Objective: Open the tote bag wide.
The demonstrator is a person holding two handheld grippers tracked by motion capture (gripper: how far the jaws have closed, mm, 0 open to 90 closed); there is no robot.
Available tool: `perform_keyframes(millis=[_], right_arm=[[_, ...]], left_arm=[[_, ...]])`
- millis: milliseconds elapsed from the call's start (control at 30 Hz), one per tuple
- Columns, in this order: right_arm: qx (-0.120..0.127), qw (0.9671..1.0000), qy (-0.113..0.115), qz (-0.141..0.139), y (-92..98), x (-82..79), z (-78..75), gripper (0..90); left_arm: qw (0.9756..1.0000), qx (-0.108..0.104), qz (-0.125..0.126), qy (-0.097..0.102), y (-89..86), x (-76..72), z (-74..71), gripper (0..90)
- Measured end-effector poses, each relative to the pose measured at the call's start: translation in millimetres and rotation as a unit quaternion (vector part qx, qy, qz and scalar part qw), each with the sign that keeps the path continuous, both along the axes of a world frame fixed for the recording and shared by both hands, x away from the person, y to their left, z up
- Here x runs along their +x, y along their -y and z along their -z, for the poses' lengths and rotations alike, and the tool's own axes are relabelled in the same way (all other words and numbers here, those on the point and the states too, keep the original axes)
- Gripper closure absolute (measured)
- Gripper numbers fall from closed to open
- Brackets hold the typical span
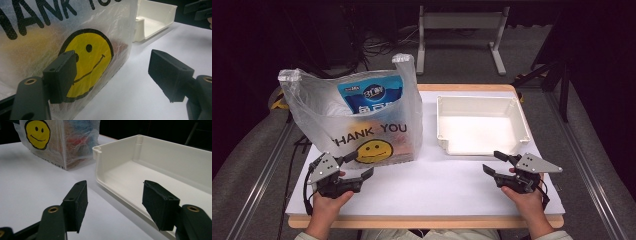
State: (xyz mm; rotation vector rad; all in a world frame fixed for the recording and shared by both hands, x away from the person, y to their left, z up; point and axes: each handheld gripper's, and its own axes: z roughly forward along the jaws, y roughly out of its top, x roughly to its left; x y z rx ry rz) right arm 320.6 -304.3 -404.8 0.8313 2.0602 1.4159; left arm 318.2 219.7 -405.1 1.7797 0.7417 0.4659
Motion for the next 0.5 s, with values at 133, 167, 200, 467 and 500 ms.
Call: perform_keyframes(millis=[133,167,200,467,500], right_arm=[[0.003,1.0000,-0.001,-0.001,0.3,0.7,1.0,37.4],[0.002,1.0000,-0.004,-0.002,0.4,1.0,1.5,37.5],[0.002,1.0000,-0.005,-0.002,0.5,1.3,1.9,37.6],[-0.001,0.9999,-0.012,-0.004,-1.0,2.7,3.9,38.0],[0.000,0.9999,-0.013,-0.004,-1.1,2.8,4.0,38.0]], left_arm=[[1.0000,0.000,0.008,0.005,2.5,-2.7,-4.5,25.4],[0.9999,0.000,0.012,0.009,4.6,-4.3,-8.3,25.5],[0.9999,0.000,0.012,0.009,4.6,-4.3,-8.3,25.5],[0.9996,0.000,0.014,0.025,8.2,-14.4,-27.8,27.4],[0.9995,0.000,0.012,0.030,7.8,-15.9,-29.6,27.4]])
